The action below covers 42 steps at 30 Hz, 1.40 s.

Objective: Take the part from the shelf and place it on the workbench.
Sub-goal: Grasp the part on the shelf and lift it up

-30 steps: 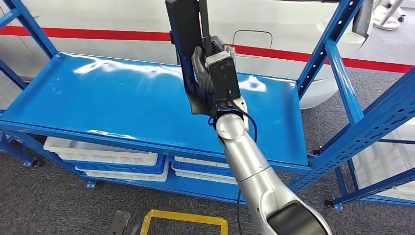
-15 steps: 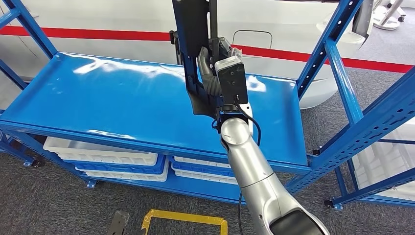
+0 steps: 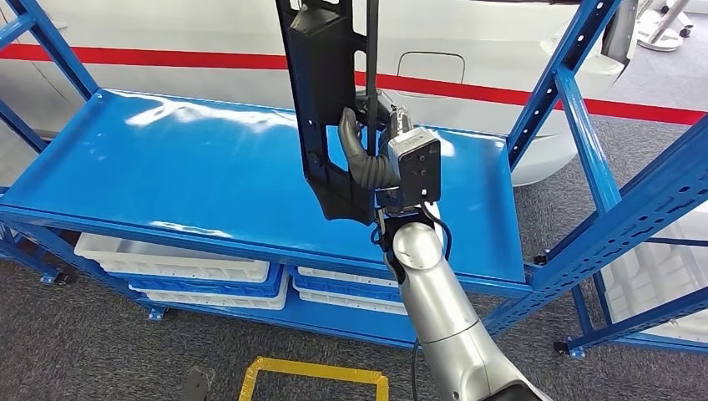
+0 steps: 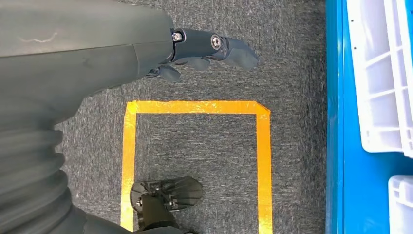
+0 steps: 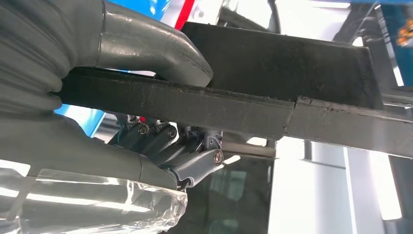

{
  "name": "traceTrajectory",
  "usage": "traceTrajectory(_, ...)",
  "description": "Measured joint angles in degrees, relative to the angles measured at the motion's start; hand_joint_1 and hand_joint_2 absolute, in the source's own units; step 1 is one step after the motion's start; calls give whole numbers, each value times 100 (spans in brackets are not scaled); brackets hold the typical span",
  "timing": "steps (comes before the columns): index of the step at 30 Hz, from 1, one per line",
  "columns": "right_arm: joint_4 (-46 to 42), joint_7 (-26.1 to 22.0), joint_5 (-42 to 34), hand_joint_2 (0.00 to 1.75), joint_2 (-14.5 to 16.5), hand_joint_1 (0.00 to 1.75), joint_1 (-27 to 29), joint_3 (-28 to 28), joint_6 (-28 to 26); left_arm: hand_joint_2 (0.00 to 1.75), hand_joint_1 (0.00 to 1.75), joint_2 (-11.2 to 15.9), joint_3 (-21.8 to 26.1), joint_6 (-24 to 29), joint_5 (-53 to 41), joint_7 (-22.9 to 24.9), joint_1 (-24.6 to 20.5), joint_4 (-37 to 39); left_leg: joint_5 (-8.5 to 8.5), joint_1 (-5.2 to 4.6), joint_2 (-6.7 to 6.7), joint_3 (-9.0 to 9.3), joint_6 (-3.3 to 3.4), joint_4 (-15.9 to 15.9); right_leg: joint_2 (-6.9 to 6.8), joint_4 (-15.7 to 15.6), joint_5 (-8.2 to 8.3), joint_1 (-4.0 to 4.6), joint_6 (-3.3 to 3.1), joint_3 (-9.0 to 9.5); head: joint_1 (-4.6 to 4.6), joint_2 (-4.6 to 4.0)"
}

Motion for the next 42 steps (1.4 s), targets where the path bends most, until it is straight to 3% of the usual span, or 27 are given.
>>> traceTrajectory(9,-729,-102,-308,175,-304,175,367,72,105,175,0,25,105,-42,35,-40,69,0,-1,-3,1,-1,1,1,0,-2,1,-1,1,1,0,0)
traceTrajectory(16,-999,-107,-314,175,-386,175,454,84,105,175,0,40,181,-48,68,-48,79,0,-18,-20,0,-2,25,10,0,-6,3,-63,6,4,-1,0)
traceTrajectory(21,-1113,-107,-312,175,-399,175,498,97,113,175,0,67,207,-79,115,-55,95,0,-41,-51,-3,-5,87,29,-1,-24,8,-121,80,17,-4,0)
traceTrajectory(23,-1159,-107,-312,175,-404,175,503,104,126,175,0,72,223,-103,126,-63,105,0,-7,-38,0,29,145,-30,-2,-16,-5,-113,118,13,-2,0)
traceTrajectory(25,-1194,-107,-312,175,-423,175,502,108,139,175,0,72,231,-132,132,-80,111,0,43,-13,5,76,214,-114,4,317,-200,-93,82,-143,9,0)
traceTrajectory(27,-1207,-107,-310,175,-460,175,519,109,145,175,0,72,234,-155,136,-90,121,0,62,-8,0,85,245,-138,12,1113,-562,-89,3,-525,18,0)
traceTrajectory(29,-1207,-107,-307,175,-499,175,558,110,147,175,0,72,240,-176,141,-92,144,0,62,-14,-18,80,249,-136,16,1703,-751,-82,3,-815,19,0)
traceTrajectory(30,-1207,-107,-305,175,-515,175,572,110,147,175,0,72,245,-186,146,-92,156,0,62,-16,-32,79,247,-133,18,1675,-710,-77,32,-800,20,0)
traceTrajectory(32,-1208,-107,-305,175,-534,175,578,110,147,175,0,72,264,-200,156,-92,168,0,56,-16,-62,78,228,-112,18,936,-419,-76,95,-409,21,0)
traceTrajectory(34,-1213,-107,-305,175,-538,175,573,110,148,175,0,72,280,-203,163,-95,168,0,35,-36,-85,68,172,-74,20,217,-174,-60,78,-24,19,0)
traceTrajectory(35,-1215,-107,-305,175,-537,175,571,111,148,175,0,72,283,-205,166,-100,171,0,28,-43,-90,60,137,-59,22,67,-123,-50,45,57,16,0)
traceTrajectory(39,-1224,-107,-305,175,-537,175,580,112,146,175,0,78,287,-224,173,-137,188,0,-40,10,-78,19,-7,21,23,5,-47,-77,-115,92,11,0)
traceTrajectory(40,-1224,-110,-305,175,-537,175,585,111,143,175,0,81,287,-229,173,-144,189,0,-170,28,-64,-53,-45,200,21,-12,-31,-100,-156,104,7,0)
traceTrajectory(42,-1225,-122,-301,175,-540,175,606,108,131,175,0,81,289,-243,172,-153,191,0,-577,66,-24,-348,-120,901,18,-18,-22,-99,-202,109,-5,0)
